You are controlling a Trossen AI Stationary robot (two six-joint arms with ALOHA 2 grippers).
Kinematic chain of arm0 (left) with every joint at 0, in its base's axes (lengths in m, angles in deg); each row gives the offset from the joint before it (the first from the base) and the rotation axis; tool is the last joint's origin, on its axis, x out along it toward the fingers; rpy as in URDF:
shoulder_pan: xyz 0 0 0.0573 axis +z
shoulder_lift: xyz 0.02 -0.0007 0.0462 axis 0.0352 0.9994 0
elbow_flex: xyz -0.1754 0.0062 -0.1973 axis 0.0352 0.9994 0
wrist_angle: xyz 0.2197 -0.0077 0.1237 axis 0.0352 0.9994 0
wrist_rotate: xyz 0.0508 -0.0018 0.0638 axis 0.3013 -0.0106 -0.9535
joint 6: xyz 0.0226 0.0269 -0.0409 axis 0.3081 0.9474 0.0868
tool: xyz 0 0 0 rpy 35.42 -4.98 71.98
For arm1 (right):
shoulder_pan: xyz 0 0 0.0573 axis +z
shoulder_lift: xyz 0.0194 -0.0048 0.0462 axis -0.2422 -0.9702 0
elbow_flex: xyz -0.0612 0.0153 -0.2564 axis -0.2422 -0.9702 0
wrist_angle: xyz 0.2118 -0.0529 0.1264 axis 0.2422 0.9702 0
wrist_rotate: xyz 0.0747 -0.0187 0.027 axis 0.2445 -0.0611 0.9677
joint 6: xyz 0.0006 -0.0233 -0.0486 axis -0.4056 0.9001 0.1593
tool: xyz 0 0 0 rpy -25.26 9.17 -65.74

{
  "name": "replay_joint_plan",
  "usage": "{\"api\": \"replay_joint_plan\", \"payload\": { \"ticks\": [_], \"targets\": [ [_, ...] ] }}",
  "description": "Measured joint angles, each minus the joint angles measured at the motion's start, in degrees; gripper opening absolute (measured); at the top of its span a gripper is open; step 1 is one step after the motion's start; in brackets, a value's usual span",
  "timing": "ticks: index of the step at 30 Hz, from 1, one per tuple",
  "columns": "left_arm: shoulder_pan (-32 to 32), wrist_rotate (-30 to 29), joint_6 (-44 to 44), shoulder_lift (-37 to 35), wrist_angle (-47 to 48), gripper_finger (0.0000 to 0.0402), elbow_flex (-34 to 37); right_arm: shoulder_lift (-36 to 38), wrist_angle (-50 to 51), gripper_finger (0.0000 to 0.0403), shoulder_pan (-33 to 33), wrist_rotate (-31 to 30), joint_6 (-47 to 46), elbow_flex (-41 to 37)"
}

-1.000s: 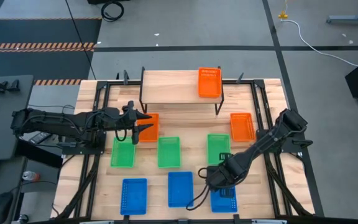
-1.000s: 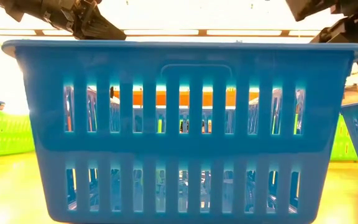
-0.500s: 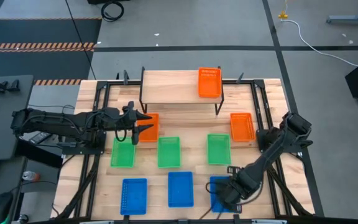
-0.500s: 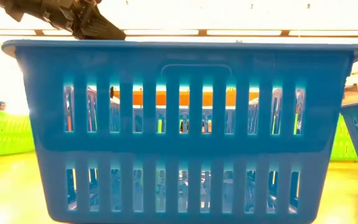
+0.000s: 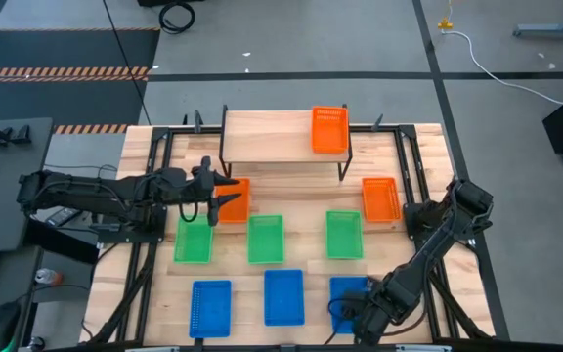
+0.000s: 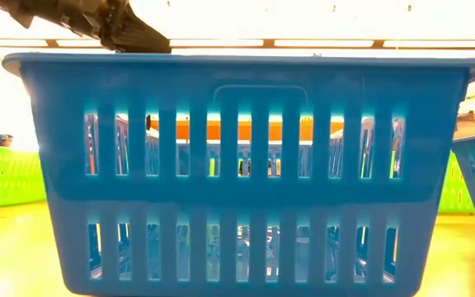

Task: Stack baskets on shelf by color
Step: Put the right blue bin on the shelf

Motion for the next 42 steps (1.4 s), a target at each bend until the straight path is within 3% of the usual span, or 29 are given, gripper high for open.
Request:
{"api": "replay_joint_plan", "payload": {
  "ticks": [5,15,24,28,34,42],
  "targets": [
    [0.0,-2.9,1.3,0.0,-1.9,0.0167,0.0,-1.6,-4.8,0.0158,0.5,-0.3,1.8,0.1],
    [1.5,-4.1,1.8,0.0,-3.6,0.0167,0.0,-8.9,-9.8,0.0158,3.6,1.2,-3.3,0.1],
    [1.9,-4.1,1.8,0.0,-4.1,0.0167,0.0,-9.5,-3.1,0.0156,2.7,1.5,-3.8,0.0],
    [1.9,-4.1,1.8,0.0,-4.1,0.0167,0.0,-9.5,-2.9,0.0122,1.8,3.7,-1.6,0.0],
    [1.8,-4.0,1.3,0.0,-4.0,0.0167,0.0,-9.4,-4.8,0.0014,1.0,5.8,0.9,0.1],
    [1.7,-3.9,-0.1,0.0,-3.9,0.0167,0.0,-8.9,-1.2,0.0013,-0.3,7.0,7.9,4.7]
  ]
}}
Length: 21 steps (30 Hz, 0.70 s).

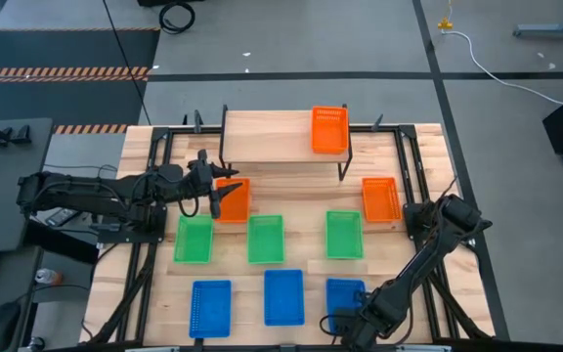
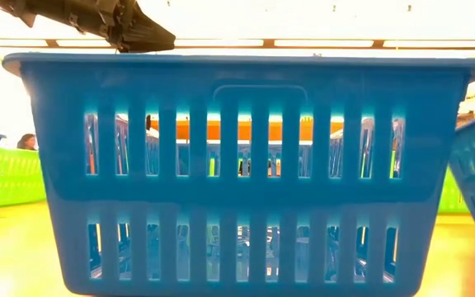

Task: Stack baskets on shelf by color
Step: Put the right blue bin on the shelf

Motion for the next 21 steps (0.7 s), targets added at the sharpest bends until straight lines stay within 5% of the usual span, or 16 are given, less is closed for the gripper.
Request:
{"api": "replay_joint_plan", "payload": {
  "ticks": [12,16,21],
  "targets": [
    [0.0,0.0,-1.2,0.0,0.6,0.0167,0.0,0.9,33.5,0.0011,-7.8,-15.2,21.7,23.4],
    [0.0,0.0,-1.6,0.0,1.4,0.0167,0.0,1.0,38.0,0.0011,-12.7,-22.3,30.5,28.4],
    [0.0,0.0,-1.6,0.0,2.4,0.0167,0.0,1.0,37.6,0.0015,-20.5,-24.0,40.0,30.3]
  ]
}}
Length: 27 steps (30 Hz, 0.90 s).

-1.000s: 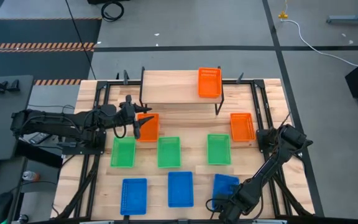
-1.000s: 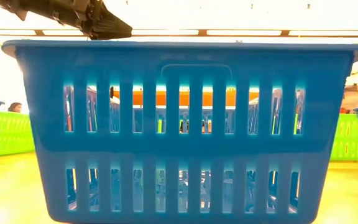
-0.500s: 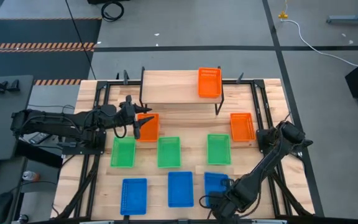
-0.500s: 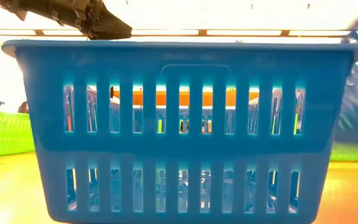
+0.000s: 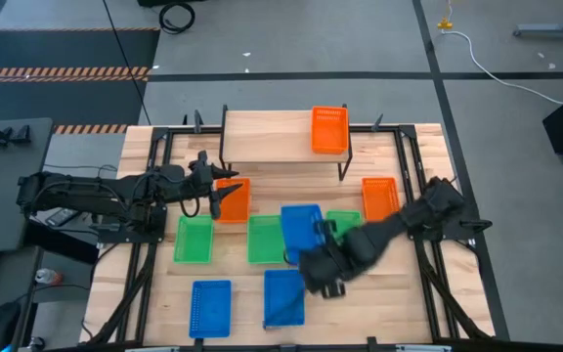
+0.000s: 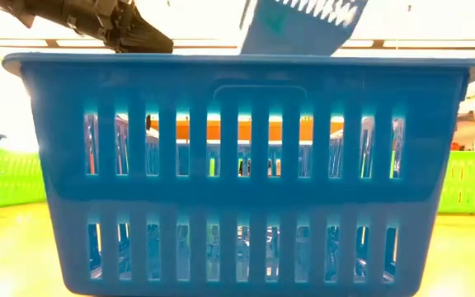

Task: Stack baskets on shelf by color
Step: Put the right blue bin on the shelf

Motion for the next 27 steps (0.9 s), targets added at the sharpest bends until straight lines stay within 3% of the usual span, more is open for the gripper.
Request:
{"api": "replay_joint_plan", "payload": {
  "ticks": [13,27],
  "targets": [
    [0.0,0.0,-1.5,0.0,0.7,0.0167,0.0,0.0,-0.8,0.0014,-20.3,0.0,20.2,0.0],
    [0.0,0.0,-1.5,0.0,0.6,0.0167,0.0,0.0,-11.2,0.0013,-32.4,-1.3,34.2,0.0]
  ]
}}
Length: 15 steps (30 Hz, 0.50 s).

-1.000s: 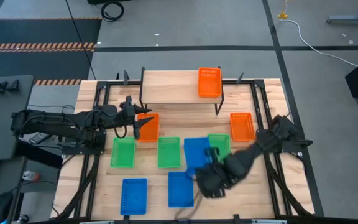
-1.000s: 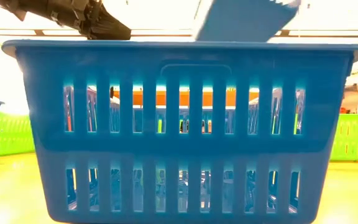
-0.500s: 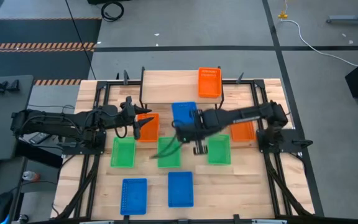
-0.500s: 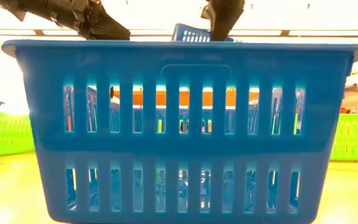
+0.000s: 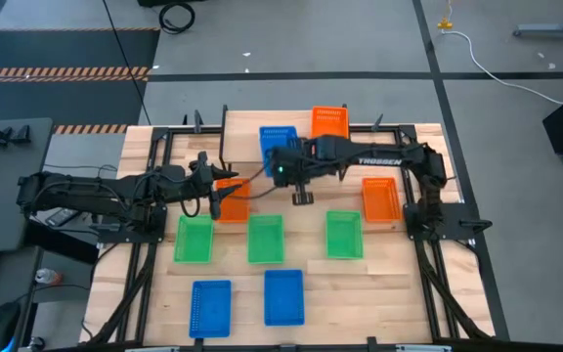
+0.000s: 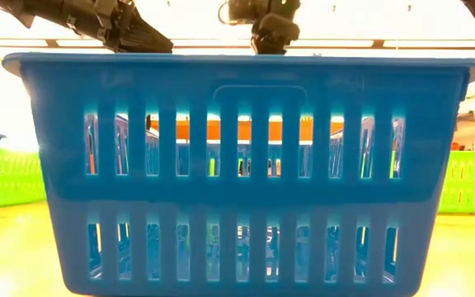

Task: Stack baskets on shelf by color
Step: Put the right blue bin on the shelf

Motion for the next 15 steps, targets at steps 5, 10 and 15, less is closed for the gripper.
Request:
{"api": "replay_joint_plan", "payload": {
  "ticks": [5,10,15],
  "targets": [
    [0.0,0.0,0.0,0.0,0.0,0.0167,0.0,0.0,-2.0,0.0017,-4.0,0.0,0.6,0.0],
    [0.0,0.0,0.1,0.0,0.0,0.0167,0.0,0.0,-2.0,0.0016,-7.3,1.0,0.6,0.0],
    [0.0,0.0,0.1,0.0,-0.1,0.0167,0.0,0.0,-2.0,0.0016,-8.8,2.2,0.5,0.0]
  ]
}}
